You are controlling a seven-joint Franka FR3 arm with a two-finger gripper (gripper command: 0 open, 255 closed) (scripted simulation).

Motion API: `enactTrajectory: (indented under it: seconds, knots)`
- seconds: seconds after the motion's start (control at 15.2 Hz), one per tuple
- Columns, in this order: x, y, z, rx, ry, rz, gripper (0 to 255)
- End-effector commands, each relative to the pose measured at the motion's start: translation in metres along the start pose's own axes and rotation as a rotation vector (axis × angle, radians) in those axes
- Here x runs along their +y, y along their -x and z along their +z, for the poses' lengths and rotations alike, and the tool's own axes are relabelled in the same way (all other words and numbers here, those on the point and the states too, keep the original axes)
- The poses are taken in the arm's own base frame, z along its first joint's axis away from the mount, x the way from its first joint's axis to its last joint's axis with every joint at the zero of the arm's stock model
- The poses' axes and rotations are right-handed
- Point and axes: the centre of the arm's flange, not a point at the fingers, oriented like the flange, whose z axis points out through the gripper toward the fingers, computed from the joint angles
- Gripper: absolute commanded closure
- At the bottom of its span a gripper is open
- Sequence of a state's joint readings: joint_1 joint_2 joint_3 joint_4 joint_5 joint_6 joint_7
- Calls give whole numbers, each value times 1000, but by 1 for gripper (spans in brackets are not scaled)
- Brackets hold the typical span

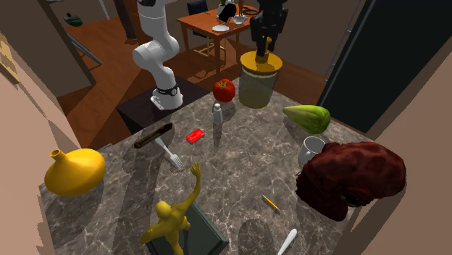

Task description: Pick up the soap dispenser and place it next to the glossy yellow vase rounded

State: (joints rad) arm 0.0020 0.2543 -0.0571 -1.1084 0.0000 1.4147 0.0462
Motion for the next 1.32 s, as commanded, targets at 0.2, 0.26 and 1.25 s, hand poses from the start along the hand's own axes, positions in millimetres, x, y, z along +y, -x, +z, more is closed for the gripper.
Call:
enactTrajectory:
  seconds: [0.2, 0.26, 1.25]
  knots:
    - [21, 14, -15, 0, 0, 0, 255]
    - [32, 22, -15, 0, 0, 0, 255]
    - [195, 134, -20, 0, 0, 0, 255]
